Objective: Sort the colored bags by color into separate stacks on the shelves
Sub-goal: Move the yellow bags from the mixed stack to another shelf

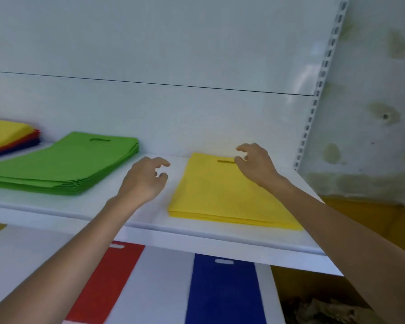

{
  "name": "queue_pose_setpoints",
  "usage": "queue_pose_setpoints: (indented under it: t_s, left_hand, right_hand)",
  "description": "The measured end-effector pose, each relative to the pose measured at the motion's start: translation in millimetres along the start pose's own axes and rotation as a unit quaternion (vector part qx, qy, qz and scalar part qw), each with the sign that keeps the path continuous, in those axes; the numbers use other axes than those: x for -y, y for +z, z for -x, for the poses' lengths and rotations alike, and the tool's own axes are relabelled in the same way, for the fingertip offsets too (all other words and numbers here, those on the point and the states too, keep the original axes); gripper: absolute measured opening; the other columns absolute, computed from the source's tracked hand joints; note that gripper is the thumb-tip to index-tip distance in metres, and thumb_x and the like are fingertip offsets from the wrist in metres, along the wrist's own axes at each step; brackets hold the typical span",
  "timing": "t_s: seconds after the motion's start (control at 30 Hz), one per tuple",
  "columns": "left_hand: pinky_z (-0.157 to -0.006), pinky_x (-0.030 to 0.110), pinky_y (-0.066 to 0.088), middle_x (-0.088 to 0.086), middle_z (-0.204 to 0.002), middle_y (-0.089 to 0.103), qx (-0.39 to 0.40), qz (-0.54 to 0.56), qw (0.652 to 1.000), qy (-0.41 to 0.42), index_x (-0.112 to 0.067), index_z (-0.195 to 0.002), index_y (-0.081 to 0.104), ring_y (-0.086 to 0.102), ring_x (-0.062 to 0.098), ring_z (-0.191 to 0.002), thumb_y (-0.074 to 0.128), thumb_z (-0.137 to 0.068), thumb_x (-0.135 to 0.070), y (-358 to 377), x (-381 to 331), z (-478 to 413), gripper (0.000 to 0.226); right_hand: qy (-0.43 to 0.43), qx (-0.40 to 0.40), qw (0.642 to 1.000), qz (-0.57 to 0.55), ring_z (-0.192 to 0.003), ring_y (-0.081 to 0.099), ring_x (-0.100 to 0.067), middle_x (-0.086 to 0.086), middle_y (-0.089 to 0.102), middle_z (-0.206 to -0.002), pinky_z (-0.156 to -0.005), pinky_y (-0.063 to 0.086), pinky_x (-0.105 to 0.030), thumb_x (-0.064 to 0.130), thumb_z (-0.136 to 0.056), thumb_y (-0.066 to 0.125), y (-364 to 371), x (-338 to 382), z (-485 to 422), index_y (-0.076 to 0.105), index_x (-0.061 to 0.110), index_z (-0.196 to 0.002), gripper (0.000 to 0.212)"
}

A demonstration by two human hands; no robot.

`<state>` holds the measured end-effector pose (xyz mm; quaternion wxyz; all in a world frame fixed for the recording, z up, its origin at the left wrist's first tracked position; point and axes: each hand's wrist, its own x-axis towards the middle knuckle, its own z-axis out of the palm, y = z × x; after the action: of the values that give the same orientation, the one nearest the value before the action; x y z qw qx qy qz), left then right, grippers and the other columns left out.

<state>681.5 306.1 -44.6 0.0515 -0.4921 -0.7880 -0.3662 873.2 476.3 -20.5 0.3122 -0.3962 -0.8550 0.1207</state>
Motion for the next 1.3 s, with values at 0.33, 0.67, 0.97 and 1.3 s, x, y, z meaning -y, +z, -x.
queue_pose_setpoints:
  t_s: [0.33,0.67,0.97,1.3]
  left_hand:
    - [-0.078,0.025,0.041,0.006,-0.103,0.063,-0.156,-0.086,0.980,-0.086,-0.014,-0.104,0.069,0.058,0.019,-0.082,0.060,-0.083,-0.006,-157.0,124.5,73.8,0.025]
    - [-0.078,0.025,0.038,-0.002,-0.108,0.058,-0.165,-0.105,0.972,-0.134,-0.020,-0.106,0.066,0.053,0.012,-0.090,0.056,-0.086,-0.008,-280.6,270.7,104.1,0.025]
    - [-0.078,0.024,0.040,-0.002,-0.109,0.058,-0.139,-0.084,0.980,-0.117,-0.019,-0.108,0.064,0.053,0.010,-0.092,0.057,-0.087,-0.009,-339.3,367.4,77.8,0.025]
    - [-0.077,0.021,0.038,-0.001,-0.110,0.059,-0.145,-0.060,0.982,-0.107,-0.018,-0.110,0.064,0.055,0.010,-0.093,0.056,-0.088,-0.008,-362.3,448.9,20.6,0.026]
  right_hand:
    - [-0.241,0.057,0.950,-0.190,-0.090,0.059,-0.022,-0.010,0.058,-0.114,-0.089,0.042,-0.028,0.012,-0.086,0.057,111.9,245.1,2.4,0.059,0.010,-0.120,0.034]
    - [-0.290,0.102,0.928,-0.209,-0.103,0.058,-0.025,-0.012,0.061,-0.116,-0.093,0.044,-0.034,0.014,-0.085,0.056,211.9,421.9,13.6,0.056,0.009,-0.125,0.040]
    - [-0.246,0.105,0.938,-0.222,-0.098,0.058,-0.026,-0.009,0.062,-0.109,-0.088,0.047,-0.038,0.015,-0.088,0.054,273.2,514.5,-13.6,0.053,0.009,-0.126,0.039]
    - [-0.266,0.104,0.936,-0.204,-0.100,0.057,-0.025,-0.009,0.060,-0.113,-0.085,0.050,-0.041,0.015,-0.089,0.051,333.2,584.9,-76.5,0.052,0.009,-0.127,0.038]
